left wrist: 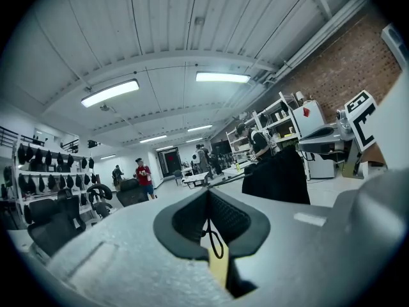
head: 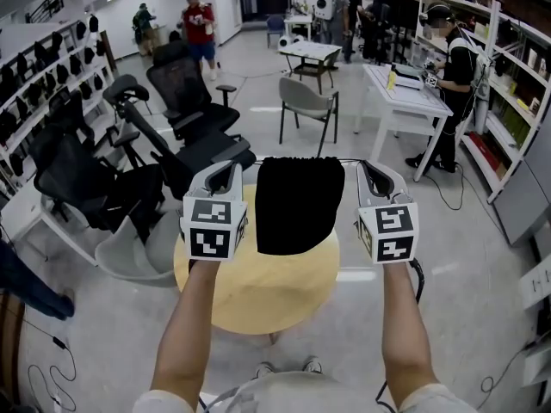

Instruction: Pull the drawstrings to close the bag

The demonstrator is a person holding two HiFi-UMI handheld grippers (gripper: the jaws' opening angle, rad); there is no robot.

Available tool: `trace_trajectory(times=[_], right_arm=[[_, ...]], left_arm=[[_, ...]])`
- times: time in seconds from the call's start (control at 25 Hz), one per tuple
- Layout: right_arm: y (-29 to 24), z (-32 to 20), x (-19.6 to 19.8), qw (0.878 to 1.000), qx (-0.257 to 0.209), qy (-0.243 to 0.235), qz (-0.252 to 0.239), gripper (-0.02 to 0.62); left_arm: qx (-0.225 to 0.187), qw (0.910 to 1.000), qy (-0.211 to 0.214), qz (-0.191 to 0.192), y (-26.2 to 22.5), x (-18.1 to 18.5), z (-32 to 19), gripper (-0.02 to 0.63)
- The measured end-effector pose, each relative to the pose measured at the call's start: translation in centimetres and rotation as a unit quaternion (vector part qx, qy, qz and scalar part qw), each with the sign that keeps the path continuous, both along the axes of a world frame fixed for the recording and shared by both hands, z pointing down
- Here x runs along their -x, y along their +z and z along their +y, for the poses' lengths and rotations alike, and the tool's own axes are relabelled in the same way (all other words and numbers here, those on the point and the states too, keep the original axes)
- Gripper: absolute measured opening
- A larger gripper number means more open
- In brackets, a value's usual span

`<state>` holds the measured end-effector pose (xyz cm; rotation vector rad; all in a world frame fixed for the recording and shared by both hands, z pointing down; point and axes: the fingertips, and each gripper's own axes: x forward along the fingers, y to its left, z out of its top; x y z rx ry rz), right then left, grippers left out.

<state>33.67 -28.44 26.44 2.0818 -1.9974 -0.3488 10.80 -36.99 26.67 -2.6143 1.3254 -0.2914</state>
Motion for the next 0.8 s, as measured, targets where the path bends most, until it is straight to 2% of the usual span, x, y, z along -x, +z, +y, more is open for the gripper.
trace_trajectory(times=[0.8], right_arm=[[1.8, 0.1, -2.1, 0.999, 0.015, 0.028, -0.023, 0.009]], left_arm=[[0.020, 0.9993, -0.031, 0.010, 1.3, 3.0, -0.8, 0.005]])
